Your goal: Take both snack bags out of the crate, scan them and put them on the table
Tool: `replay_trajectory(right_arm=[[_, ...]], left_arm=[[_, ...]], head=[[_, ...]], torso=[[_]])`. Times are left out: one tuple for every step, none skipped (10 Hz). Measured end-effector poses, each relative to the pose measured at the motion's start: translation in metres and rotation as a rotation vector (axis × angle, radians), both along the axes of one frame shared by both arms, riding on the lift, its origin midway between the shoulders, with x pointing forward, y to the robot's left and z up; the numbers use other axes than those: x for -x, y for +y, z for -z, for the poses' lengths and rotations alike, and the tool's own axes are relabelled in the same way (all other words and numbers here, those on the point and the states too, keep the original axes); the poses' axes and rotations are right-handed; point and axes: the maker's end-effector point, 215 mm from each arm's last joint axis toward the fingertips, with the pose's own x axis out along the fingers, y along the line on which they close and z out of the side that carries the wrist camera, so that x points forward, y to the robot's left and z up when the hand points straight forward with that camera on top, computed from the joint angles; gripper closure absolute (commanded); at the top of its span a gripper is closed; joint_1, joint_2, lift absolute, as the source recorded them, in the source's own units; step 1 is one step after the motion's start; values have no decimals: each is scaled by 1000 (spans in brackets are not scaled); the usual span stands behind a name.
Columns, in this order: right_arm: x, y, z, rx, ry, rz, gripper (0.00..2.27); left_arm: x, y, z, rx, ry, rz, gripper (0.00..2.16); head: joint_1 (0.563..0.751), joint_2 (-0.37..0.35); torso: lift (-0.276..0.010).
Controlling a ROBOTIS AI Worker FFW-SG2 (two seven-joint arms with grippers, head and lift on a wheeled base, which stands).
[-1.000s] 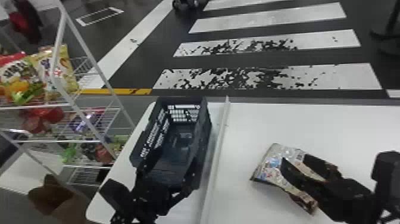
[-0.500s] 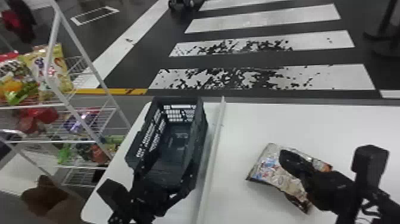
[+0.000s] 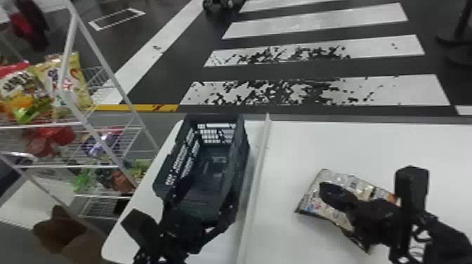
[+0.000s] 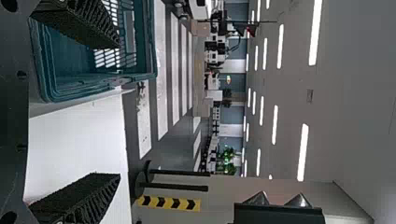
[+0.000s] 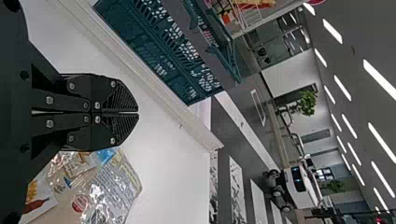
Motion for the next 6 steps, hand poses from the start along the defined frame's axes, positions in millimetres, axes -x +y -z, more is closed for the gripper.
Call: replay_trajectory(right_arm=[[-3,4,9,14,13,-20,2253],[-7,9,17,32,23,-43,2256],[-10,12,24,49,30,-56,2253],[-16,12,32,71,39,-64,2256],[-23,11,36,86,42,-63,2256],[-31,7,38,98,37,-51,2256]], left_arm=[[0,0,0,0,0,0,-2],[0,1,2,0,3,-1,-2],[0,1,3,1,5,-2,-2],[0,2,4,1,7,-3,-2],[1,3,4,1,9,-5,-2],[1,4,5,0,11,-7,-2]], head=[[695,350],[695,350],[695,350],[695,350],[695,350],[695,350]], torso=[[-92],[-92],[-92],[-92],[-92],[-92]])
